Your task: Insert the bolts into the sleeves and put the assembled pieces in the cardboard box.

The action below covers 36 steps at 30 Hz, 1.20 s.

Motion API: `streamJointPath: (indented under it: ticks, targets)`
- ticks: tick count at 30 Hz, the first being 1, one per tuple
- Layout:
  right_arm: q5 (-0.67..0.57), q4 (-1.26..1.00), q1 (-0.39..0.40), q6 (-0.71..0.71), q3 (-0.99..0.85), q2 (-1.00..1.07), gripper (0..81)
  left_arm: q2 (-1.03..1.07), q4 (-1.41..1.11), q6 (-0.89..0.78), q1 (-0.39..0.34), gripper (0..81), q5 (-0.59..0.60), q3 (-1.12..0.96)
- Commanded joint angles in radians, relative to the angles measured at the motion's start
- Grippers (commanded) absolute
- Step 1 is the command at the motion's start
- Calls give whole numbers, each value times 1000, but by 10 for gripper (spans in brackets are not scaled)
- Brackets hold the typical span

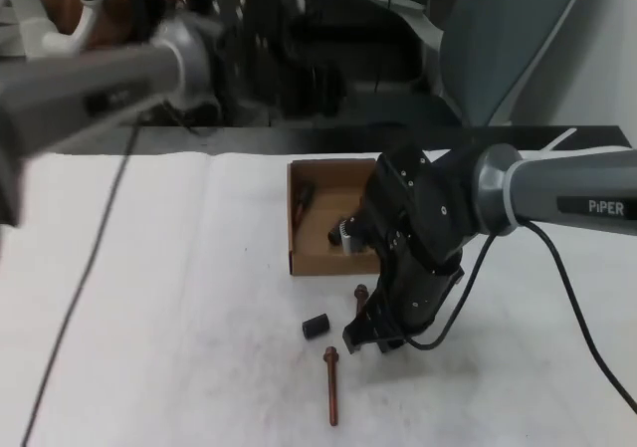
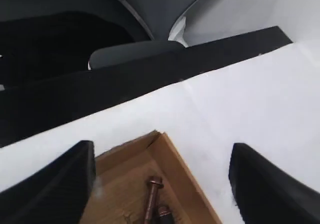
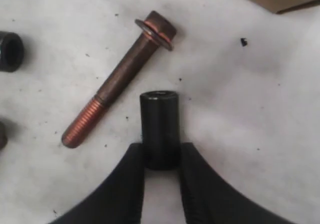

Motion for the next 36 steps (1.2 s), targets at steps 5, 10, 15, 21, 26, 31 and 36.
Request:
streamJointPath:
  ticks: [5, 10, 15, 21, 26, 31, 36]
  targets:
    - [-11, -15, -4, -9, -4, -136, 6, -143, 404, 233, 9, 700, 25, -4]
    - [-11, -139, -4, -1, 71, -322, 6, -229, 528, 307, 9, 652, 72, 115]
    - [-14, -288, -4, 69, 253, -529, 6, -324, 580, 348, -6, 619, 160, 277]
    - [-135, -649, -1, 179, 531, -780, 6, -366, 717, 547, -100, 619, 83, 364]
    - [-146, -757, -1, 273, 677, -946, 6, -366, 734, 377, -192, 619, -11, 373]
    - [-155, -722, -1, 308, 720, -1046, 6, -366, 652, 55, -259, 616, -119, 373]
    - [-239, -722, -1, 308, 720, -1075, 6, -334, 585, -62, -314, 531, -283, 373]
